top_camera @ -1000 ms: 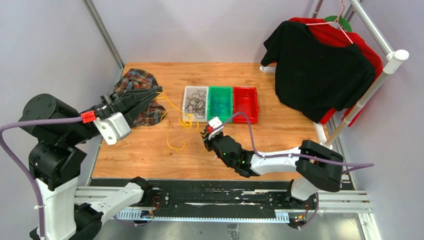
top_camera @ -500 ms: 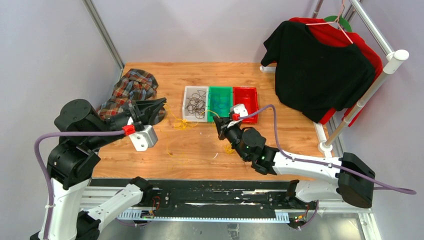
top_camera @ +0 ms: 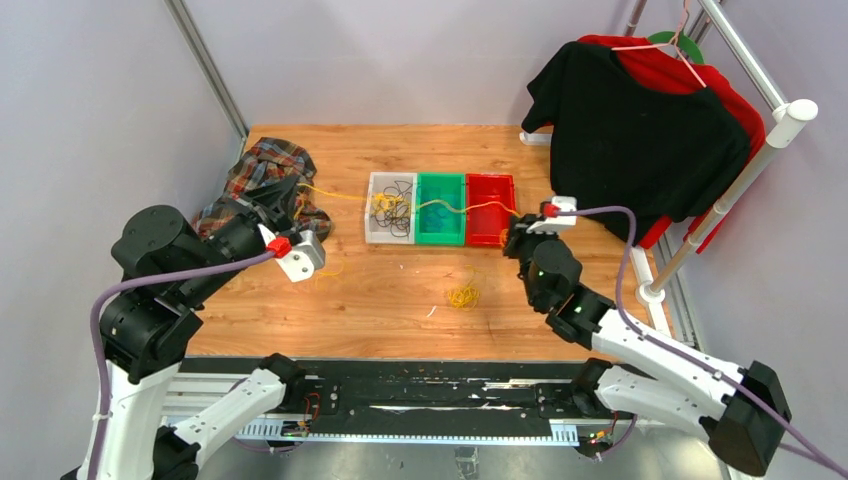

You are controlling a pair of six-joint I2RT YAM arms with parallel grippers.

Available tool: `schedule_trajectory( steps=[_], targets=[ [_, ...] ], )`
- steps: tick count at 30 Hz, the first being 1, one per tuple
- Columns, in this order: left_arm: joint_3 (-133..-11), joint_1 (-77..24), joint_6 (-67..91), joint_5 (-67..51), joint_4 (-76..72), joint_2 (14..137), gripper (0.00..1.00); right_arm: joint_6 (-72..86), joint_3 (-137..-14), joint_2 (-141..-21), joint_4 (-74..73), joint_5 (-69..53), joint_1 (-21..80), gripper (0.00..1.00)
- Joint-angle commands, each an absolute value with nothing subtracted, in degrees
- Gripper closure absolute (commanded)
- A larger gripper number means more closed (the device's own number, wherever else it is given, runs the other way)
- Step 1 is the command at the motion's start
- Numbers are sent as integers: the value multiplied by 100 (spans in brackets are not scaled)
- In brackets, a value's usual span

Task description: Untangle the cables

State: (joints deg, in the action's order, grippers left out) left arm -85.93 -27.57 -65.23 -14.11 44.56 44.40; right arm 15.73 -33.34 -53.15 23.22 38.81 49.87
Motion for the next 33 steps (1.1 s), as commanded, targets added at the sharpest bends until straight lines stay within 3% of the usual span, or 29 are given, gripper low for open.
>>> schedule_trajectory(
  steps=[1, 7, 13, 22, 33],
  targets=[
    [-8665, -2786, -6825, -277, 4029, 4340, 100, 1820, -3232, -5027, 1171, 4758, 4269, 99],
    [-8877, -2786, -6870, 18, 4064, 4321, 100, 2365, -3157, -4723, 223, 4686, 3178, 99],
    [-8929, -2788, -6799, 479, 3745, 4419, 100, 2503, -3284, -4827, -223, 4600, 2780, 99],
    [-8613, -2781, -6906, 2346, 950, 4491, 100, 2561, -3243, -4821, -642, 5115, 2322, 99],
    [-9004, -2777, -6426, 3124, -1471, 4739, 99, 3249, -2923, -4498, -1276, 4916, 1280, 99]
  ],
)
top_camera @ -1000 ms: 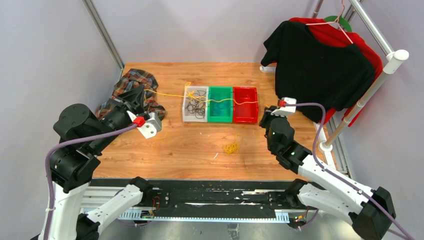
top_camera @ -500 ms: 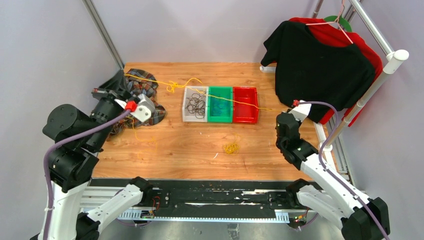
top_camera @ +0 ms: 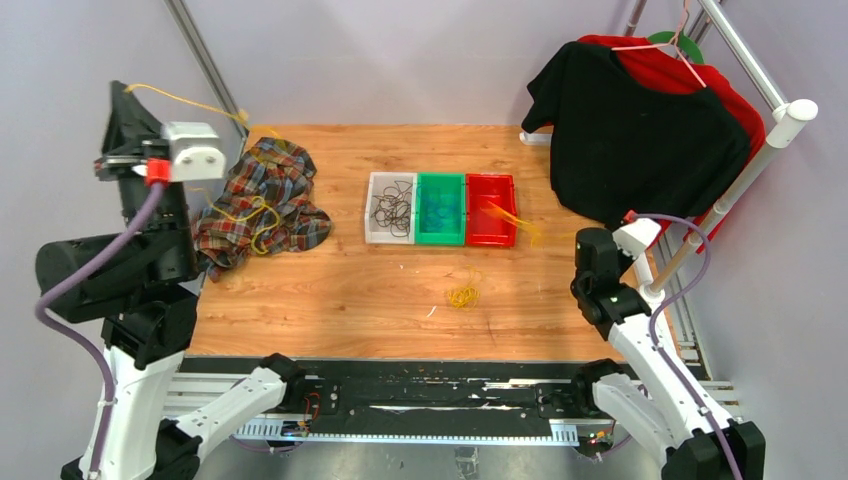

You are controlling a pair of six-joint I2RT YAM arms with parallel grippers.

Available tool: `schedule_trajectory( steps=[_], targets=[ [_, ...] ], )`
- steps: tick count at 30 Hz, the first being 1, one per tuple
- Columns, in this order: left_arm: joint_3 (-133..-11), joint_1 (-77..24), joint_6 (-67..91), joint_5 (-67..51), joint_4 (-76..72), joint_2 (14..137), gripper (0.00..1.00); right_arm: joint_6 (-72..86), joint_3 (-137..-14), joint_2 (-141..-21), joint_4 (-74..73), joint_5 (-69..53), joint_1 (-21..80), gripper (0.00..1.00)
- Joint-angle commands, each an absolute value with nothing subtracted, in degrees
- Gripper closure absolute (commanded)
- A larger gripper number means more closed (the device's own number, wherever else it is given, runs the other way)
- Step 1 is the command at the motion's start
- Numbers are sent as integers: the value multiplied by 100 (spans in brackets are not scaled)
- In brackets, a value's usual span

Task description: Untangle the cables

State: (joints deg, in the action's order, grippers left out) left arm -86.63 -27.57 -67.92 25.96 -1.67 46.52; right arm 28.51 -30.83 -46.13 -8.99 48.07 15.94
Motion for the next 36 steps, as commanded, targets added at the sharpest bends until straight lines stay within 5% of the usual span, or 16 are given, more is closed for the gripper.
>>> schedule_trajectory(
  steps=[1, 5, 12, 19, 26, 32, 36],
  targets=[
    [-9054, -2777, -6299, 3139, -1409, 4744, 99, 3262, -2897, -4492, -1282, 4855, 1241, 100],
    [-9069, -2777, -5675, 2605, -269, 4688, 99, 3079, -2893, -4520, -1158, 4294, 1221, 99],
    [-8737, -2777, -4802, -413, 2096, 4315, 100, 2769, -2762, -4381, -643, 2487, 1257, 98],
    [-8824, -2778, -4881, -2263, 3606, 4504, 100, 2266, -2413, -3606, 342, 1059, 1596, 78],
    [-8790, -2784, -4988, -3044, 3727, 4813, 99, 2199, -2351, -3386, 940, 308, 1654, 85],
    [-8978, -2784, -5058, -3669, 3722, 5204, 99, 1896, -2444, -3668, 1819, -379, 2294, 59],
    [-9195, -2786, -5151, -3865, 3693, 5508, 100, 1494, -2786, -4113, 1948, 46, 3041, 50]
  ],
)
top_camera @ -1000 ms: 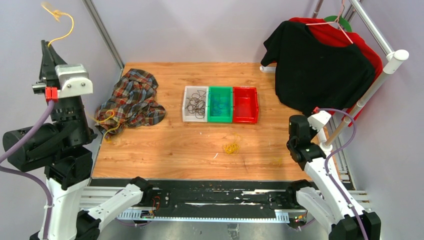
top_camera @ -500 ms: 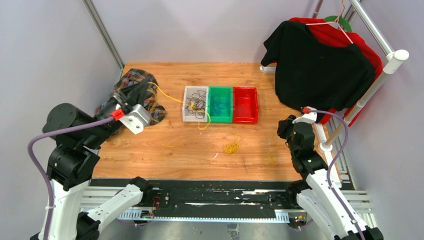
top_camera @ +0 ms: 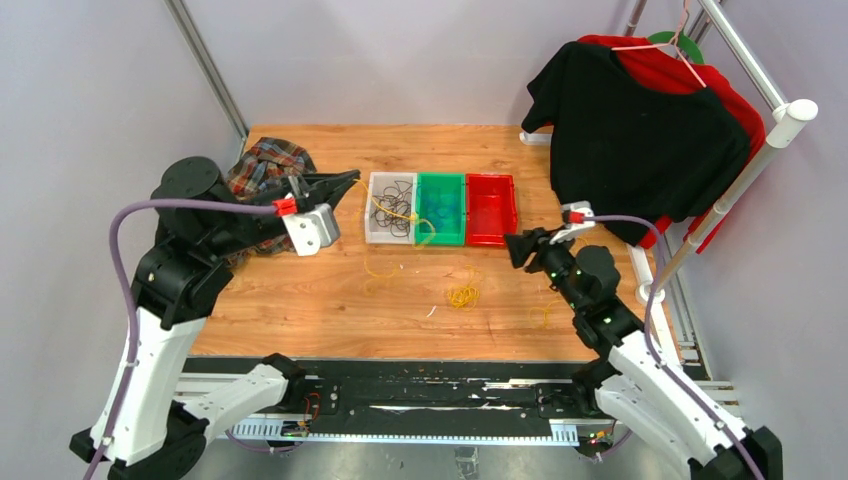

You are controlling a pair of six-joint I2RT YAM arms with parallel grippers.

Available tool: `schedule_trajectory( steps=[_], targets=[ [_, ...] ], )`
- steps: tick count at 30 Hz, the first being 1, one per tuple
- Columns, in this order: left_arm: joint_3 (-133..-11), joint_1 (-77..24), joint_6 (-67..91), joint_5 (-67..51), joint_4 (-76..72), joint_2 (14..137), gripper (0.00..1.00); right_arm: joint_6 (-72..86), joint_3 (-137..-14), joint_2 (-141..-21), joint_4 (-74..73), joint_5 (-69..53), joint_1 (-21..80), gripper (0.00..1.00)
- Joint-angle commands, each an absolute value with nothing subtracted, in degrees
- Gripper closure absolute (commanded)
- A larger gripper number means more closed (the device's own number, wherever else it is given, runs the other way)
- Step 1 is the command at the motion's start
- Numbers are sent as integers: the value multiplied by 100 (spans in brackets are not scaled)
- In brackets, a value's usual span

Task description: Untangle the cables

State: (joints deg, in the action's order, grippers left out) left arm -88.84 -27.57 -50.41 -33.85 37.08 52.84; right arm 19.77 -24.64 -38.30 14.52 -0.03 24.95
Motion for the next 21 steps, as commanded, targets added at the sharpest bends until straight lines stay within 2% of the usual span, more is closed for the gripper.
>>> schedule_trajectory(
  steps=[1, 6, 10, 14, 21],
  targets=[
    [-9287, -2786, -5182, -3905, 3679, 5605, 100, 1490, -2834, -4240, 2051, 41, 3086, 47],
    [-9895, -2893, -5036, -3919, 3370, 6309, 100, 1541, -3101, -4892, 2753, -227, 3146, 37],
    [-10364, -3231, -4903, -3592, 2595, 6903, 100, 1364, -3475, -5279, 2743, -57, 3181, 36],
    [-10915, -3637, -4893, -3281, 1596, 7559, 100, 1230, -3484, -5385, 2796, 505, 3182, 36],
    [-11983, -3985, -5066, -3038, 699, 8808, 100, 1060, -3353, -5420, 2857, 1225, 3172, 37]
  ],
)
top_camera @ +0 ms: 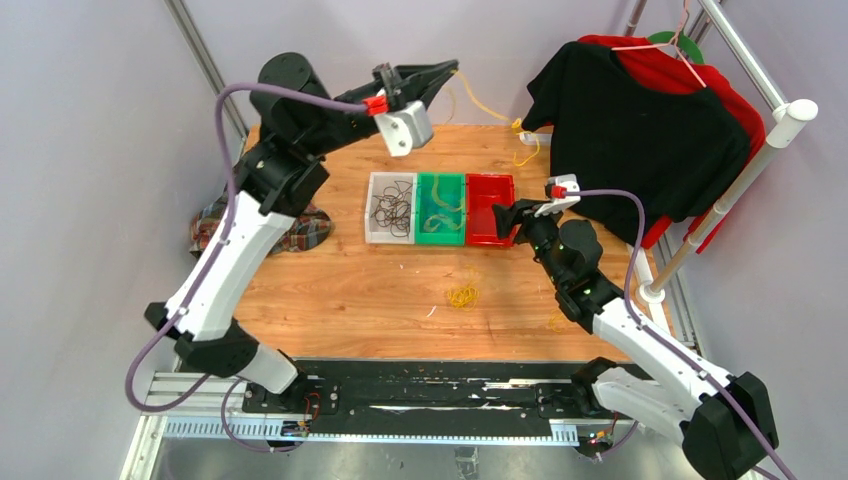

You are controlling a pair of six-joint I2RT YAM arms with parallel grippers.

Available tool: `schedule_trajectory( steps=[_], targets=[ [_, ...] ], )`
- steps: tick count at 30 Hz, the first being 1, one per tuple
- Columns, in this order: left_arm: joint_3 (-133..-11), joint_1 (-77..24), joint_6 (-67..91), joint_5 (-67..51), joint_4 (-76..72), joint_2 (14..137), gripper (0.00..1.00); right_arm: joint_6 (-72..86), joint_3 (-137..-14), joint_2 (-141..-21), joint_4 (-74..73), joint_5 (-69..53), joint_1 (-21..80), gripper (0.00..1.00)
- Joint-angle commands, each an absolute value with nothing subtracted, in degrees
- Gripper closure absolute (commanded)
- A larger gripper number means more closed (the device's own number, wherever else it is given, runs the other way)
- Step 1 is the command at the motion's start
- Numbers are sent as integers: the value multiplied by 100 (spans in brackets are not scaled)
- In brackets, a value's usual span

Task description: Untangle the cables

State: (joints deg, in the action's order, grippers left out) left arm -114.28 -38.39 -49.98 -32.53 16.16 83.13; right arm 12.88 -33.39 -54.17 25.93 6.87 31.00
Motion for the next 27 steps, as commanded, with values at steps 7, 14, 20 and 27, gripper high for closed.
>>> schedule_trajectory(
  steps=[7, 14, 20, 27],
  targets=[
    [-12713, -4117, -4991, -2933, 70, 9836, 100, 886, -3231, -5515, 3068, 1793, 3171, 39],
    [-13366, -4182, -4813, -2916, -102, 10855, 100, 731, -2916, -5455, 3337, 2479, 3163, 43],
    [-13301, -4184, -4597, -2692, -466, 11288, 100, 729, -2564, -5245, 3435, 2976, 3121, 44],
    [-13242, -4207, -4436, -2742, -680, 11512, 100, 751, -2350, -4940, 3397, 3041, 3037, 45]
  ],
)
